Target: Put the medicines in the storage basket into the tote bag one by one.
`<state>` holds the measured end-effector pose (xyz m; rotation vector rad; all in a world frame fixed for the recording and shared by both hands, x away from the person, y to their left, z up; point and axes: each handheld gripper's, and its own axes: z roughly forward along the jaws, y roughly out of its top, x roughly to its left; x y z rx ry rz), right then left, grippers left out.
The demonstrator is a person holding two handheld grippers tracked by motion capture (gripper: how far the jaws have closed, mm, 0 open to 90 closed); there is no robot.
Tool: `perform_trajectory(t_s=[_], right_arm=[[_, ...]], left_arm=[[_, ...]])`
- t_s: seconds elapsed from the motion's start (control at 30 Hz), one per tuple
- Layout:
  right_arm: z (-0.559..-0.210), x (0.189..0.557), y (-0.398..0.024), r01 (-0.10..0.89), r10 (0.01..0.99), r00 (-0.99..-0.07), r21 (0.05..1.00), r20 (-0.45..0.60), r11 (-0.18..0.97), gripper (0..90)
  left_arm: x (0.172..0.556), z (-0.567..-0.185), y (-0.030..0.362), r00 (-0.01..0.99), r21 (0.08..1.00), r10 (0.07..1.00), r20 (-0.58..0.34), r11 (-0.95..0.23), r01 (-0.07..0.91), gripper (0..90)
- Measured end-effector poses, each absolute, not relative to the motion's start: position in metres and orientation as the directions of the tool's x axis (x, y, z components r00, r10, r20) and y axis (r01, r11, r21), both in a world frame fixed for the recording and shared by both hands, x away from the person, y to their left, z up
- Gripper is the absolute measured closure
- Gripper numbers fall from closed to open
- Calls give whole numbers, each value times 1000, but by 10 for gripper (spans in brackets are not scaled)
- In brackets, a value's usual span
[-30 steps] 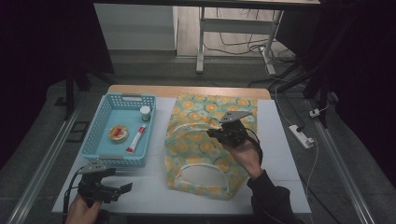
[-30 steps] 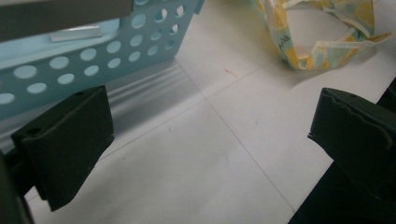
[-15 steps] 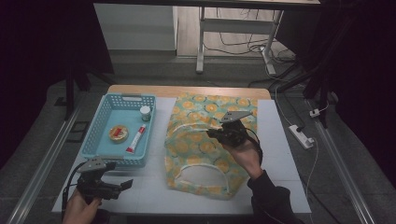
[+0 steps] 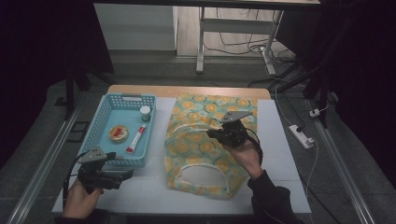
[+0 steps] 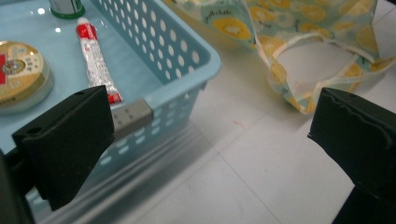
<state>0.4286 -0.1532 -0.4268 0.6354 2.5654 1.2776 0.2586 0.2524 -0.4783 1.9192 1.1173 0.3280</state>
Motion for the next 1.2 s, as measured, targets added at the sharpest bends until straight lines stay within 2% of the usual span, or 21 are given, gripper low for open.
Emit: perform_trajectory(t_s=[0.3, 1.2], right_arm=[[-426, 429, -154, 283, 462, -887, 798, 7, 532, 900], [-431, 432, -154, 288, 459, -888, 792, 11, 538, 900]], left_arm=[[278, -477, 255, 555, 790, 808, -198, -203, 578, 1], [340, -476, 266, 506, 723, 836, -212, -214, 657, 4]])
